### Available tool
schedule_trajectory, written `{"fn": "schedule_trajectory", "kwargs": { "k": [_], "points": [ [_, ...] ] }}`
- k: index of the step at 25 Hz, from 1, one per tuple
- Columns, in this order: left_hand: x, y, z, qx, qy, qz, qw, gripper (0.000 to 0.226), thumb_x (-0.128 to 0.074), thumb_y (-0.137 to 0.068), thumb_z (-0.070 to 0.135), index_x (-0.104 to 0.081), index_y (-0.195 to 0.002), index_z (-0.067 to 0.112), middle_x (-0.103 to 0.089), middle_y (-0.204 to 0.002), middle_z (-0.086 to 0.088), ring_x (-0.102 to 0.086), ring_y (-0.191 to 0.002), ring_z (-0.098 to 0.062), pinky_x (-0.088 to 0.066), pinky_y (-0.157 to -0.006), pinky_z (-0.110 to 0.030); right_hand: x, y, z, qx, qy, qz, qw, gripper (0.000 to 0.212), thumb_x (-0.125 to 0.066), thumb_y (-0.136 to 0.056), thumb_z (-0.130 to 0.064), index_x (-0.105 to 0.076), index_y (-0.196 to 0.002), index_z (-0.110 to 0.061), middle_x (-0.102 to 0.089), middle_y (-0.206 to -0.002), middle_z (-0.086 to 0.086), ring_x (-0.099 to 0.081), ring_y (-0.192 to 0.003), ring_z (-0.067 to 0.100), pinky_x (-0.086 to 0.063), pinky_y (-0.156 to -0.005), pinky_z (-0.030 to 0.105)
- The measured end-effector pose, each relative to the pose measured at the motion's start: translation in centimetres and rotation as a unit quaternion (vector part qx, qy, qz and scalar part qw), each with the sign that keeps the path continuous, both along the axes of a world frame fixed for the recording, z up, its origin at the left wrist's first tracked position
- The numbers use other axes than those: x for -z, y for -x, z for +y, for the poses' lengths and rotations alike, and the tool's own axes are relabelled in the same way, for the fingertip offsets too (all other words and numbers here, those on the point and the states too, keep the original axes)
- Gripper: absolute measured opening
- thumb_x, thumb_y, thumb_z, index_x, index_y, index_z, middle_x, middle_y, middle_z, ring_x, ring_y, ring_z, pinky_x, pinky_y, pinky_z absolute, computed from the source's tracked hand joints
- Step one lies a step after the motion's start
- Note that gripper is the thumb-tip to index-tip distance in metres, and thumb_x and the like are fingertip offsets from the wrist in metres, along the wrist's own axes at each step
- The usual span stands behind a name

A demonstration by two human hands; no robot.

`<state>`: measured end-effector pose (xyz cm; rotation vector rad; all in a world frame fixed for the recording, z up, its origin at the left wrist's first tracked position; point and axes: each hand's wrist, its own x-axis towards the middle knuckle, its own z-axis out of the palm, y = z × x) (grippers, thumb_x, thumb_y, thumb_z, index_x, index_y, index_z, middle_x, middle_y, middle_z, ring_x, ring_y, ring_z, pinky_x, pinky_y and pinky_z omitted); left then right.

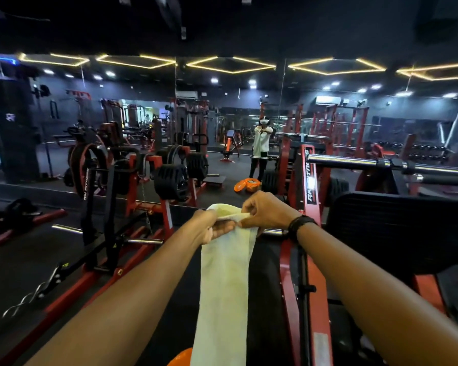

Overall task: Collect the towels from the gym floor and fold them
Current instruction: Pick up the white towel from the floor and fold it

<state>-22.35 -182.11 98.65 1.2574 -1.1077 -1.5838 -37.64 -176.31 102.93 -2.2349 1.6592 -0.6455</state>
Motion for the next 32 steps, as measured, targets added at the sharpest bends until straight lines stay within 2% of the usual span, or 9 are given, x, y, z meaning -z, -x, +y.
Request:
{"fn": "schedule_trajectory", "kwargs": {
  "k": [4, 9, 12, 15, 18, 24, 26, 28, 32],
  "points": [
    [1.2, -4.5, -4.5, -0.073, 0.125, -0.308, 0.940, 0.036, -0.065, -0.080, 0.028, -0.055, -0.102, 0.002, -0.066, -0.082, -0.014, -0.067, -0.061, -0.024, -0.053, -0.051, -0.027, -0.7, 2.2, -1.0, -0.013, 0.007, 0.011, 1.000, 0.012, -0.075, -0.081, -0.022, -0.068, -0.073, -0.017, -0.063, -0.071, 0.006, -0.054, -0.065, 0.006, -0.047, -0.066, 0.026],
    [-1.6, -5.0, -5.4, -0.012, 0.057, -0.012, 0.998, 0.015, -0.048, -0.093, -0.002, -0.055, -0.106, -0.001, -0.060, -0.089, -0.015, -0.065, -0.045, -0.017, -0.051, -0.040, -0.021, 0.0, 3.9, -2.8, 0.088, 0.063, -0.040, 0.993, 0.023, -0.074, -0.079, -0.017, -0.061, -0.063, -0.009, -0.054, -0.061, 0.000, -0.049, -0.058, 0.009, -0.042, -0.059, 0.028],
    [-2.3, -5.5, -5.4, 0.029, 0.106, 0.058, 0.992, 0.018, -0.060, -0.087, -0.004, -0.059, -0.105, -0.006, -0.064, -0.098, -0.020, -0.071, -0.069, -0.021, -0.059, -0.057, -0.022, 0.2, 4.4, -3.5, 0.142, 0.077, -0.101, 0.982, 0.025, -0.074, -0.075, -0.005, -0.057, -0.058, -0.014, -0.053, -0.056, -0.004, -0.045, -0.048, 0.002, -0.038, -0.050, 0.019],
    [-1.8, -7.0, -6.1, 0.122, 0.302, -0.157, 0.932, 0.036, -0.082, -0.070, 0.012, -0.070, -0.103, 0.007, -0.072, -0.099, -0.006, -0.068, -0.088, -0.014, -0.058, -0.078, -0.024, 0.5, 4.6, -3.9, 0.124, 0.069, -0.179, 0.974, 0.026, -0.074, -0.073, 0.008, -0.058, -0.066, -0.011, -0.059, -0.061, 0.003, -0.052, -0.045, 0.000, -0.044, -0.046, 0.014],
    [-1.8, -7.2, -6.6, 0.038, 0.440, -0.318, 0.839, 0.022, -0.082, -0.073, 0.022, -0.075, -0.093, 0.015, -0.072, -0.080, 0.002, -0.068, -0.074, -0.010, -0.058, -0.069, -0.029, 0.4, 4.5, -4.6, 0.113, 0.029, -0.203, 0.972, 0.022, -0.073, -0.072, 0.012, -0.063, -0.083, -0.004, -0.062, -0.071, 0.008, -0.059, -0.059, 0.013, -0.053, -0.055, 0.018],
    [-0.3, -8.5, -8.6, 0.256, 0.251, -0.430, 0.829, 0.037, -0.077, -0.075, 0.037, -0.071, -0.093, 0.005, -0.068, -0.079, -0.003, -0.062, -0.072, -0.014, -0.051, -0.061, -0.024, 2.0, 3.7, -4.8, 0.067, -0.153, -0.035, 0.985, 0.020, -0.075, -0.075, 0.004, -0.067, -0.078, -0.015, -0.066, -0.068, -0.004, -0.062, -0.054, 0.000, -0.051, -0.053, 0.014],
    [-1.4, -8.9, -8.5, 0.225, 0.257, -0.280, 0.897, 0.031, -0.077, -0.075, 0.033, -0.069, -0.095, 0.011, -0.070, -0.083, -0.003, -0.064, -0.074, -0.014, -0.051, -0.059, -0.020, 0.4, 3.2, -4.4, 0.044, -0.104, -0.175, 0.978, 0.019, -0.074, -0.076, 0.001, -0.068, -0.087, -0.014, -0.070, -0.077, -0.003, -0.066, -0.068, 0.005, -0.054, -0.061, 0.017],
    [-1.8, -9.8, -9.4, 0.171, 0.251, -0.047, 0.952, 0.056, -0.083, -0.063, 0.041, -0.063, -0.110, 0.017, -0.070, -0.108, -0.005, -0.068, -0.093, -0.017, -0.056, -0.074, -0.028, -0.2, 3.2, -4.7, 0.033, -0.067, -0.411, 0.909, 0.036, -0.074, -0.074, -0.011, -0.063, -0.109, -0.015, -0.070, -0.104, 0.002, -0.067, -0.094, 0.016, -0.056, -0.079, 0.032],
    [5.0, -11.1, -8.0, 0.317, 0.108, -0.214, 0.918, 0.089, -0.092, -0.039, 0.049, -0.061, -0.118, 0.023, -0.070, -0.111, 0.004, -0.064, -0.105, -0.016, -0.051, -0.093, -0.038, 6.8, 1.3, -5.0, 0.038, -0.244, -0.321, 0.914, 0.052, -0.078, -0.072, -0.023, -0.061, -0.120, -0.013, -0.067, -0.118, 0.005, -0.062, -0.113, 0.025, -0.050, -0.097, 0.046]
  ]
}}
